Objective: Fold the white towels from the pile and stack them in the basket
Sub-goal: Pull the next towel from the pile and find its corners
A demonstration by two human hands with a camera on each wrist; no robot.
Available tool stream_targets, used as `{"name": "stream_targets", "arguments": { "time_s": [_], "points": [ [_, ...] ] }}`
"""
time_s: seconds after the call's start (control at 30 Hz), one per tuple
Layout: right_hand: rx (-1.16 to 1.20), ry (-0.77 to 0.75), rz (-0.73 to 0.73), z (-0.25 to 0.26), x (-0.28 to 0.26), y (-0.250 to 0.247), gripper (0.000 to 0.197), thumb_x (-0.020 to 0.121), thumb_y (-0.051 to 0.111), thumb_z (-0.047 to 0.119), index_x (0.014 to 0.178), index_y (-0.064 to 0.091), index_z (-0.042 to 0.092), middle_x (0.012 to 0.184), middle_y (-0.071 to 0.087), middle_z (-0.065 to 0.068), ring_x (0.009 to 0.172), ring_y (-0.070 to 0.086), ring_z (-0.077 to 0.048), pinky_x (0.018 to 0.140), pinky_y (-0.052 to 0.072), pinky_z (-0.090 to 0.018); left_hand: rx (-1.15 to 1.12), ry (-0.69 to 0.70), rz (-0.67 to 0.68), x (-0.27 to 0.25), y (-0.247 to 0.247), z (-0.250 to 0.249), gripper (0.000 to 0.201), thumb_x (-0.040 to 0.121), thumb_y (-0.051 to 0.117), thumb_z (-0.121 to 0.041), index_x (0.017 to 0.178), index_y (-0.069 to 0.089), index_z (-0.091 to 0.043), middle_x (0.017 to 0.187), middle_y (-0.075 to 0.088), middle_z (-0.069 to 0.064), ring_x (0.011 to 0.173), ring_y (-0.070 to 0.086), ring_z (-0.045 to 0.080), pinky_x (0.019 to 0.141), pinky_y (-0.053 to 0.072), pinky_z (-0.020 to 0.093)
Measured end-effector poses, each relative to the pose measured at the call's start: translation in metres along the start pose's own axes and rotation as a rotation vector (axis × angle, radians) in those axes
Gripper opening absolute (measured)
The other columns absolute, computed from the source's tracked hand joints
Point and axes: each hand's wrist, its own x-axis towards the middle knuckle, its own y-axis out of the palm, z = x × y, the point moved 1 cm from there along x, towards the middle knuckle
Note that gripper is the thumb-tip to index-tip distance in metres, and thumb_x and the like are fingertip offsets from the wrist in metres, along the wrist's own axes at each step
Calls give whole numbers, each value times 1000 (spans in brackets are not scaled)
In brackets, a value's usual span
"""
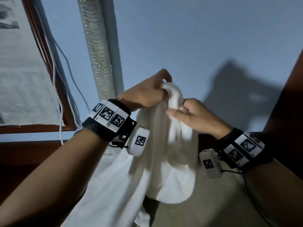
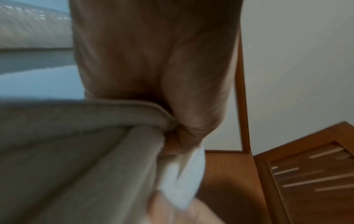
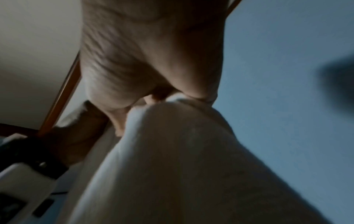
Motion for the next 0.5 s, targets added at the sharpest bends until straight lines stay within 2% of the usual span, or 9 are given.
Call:
{"name": "stream_targets", "arguments": {
  "time_s": [0.03, 0.1, 0.17, 0.27, 0.33, 0.37, 0.43, 0.5],
  "points": [
    [-26, 3, -79, -4, -3, -11, 42, 95, 68, 50, 71, 53, 19, 58, 45, 13, 54, 40, -2, 57, 34, -31, 101, 14, -50, 2, 0, 1, 24, 85, 61, -19, 107, 52, -24, 90, 67, -1, 87, 66, 23, 69, 48, 23],
    [53, 14, -226, -8, -6, -36, 25, 98, 63, 38, 82, 66, 19, 62, 56, 7, 59, 45, -2, 59, 36, -30, 255, -24, -166, -1, 7, 15, 19, 90, 72, -27, 100, 57, -26, 85, 64, -7, 83, 64, 20, 61, 40, 13],
    [174, 73, -356, -18, -11, -59, 20, 100, 61, 24, 83, 67, 16, 65, 52, 7, 57, 43, -1, 55, 34, -27, 255, -112, -210, -6, 31, 36, 20, 92, 74, -38, 102, 62, -26, 82, 65, -8, 76, 62, 14, 58, 40, 13],
    [312, 175, -511, -41, -13, -92, 19, 97, 58, 26, 84, 63, 14, 70, 52, 5, 60, 47, -7, 58, 36, -28, 104, -250, -176, -24, 82, 79, 31, 91, 75, -45, 115, 70, -26, 94, 75, -5, 85, 70, 13, 77, 57, 32],
    [422, 235, -604, -63, -15, -116, 19, 93, 56, 28, 88, 65, 11, 72, 56, 4, 62, 52, -8, 63, 41, -28, 37, -369, -109, -41, 109, 110, 31, 87, 78, -46, 112, 75, -27, 97, 78, -6, 87, 73, 10, 87, 60, 41],
    [423, 261, -624, -78, -16, -127, 22, 92, 56, 29, 90, 66, 10, 74, 57, 2, 64, 53, -9, 64, 42, -28, 10, -425, -81, -48, 116, 126, 28, 86, 80, -45, 107, 77, -27, 94, 78, -7, 85, 74, 9, 87, 61, 42],
    [343, 275, -586, -109, -22, -143, 18, 92, 57, 33, 86, 63, 17, 72, 54, 3, 64, 50, -9, 65, 40, -29, 15, -521, -68, -58, 119, 147, 24, 85, 83, -44, 100, 77, -27, 89, 78, -8, 82, 75, 12, 78, 59, 36],
    [229, 290, -491, -141, -29, -151, 24, 87, 58, 42, 83, 60, 19, 72, 50, 1, 66, 47, -11, 66, 36, -32, 96, -607, -166, -56, 111, 155, 32, 88, 79, -45, 109, 77, -22, 95, 77, 2, 90, 74, 24, 75, 54, 34]
  ]
}}
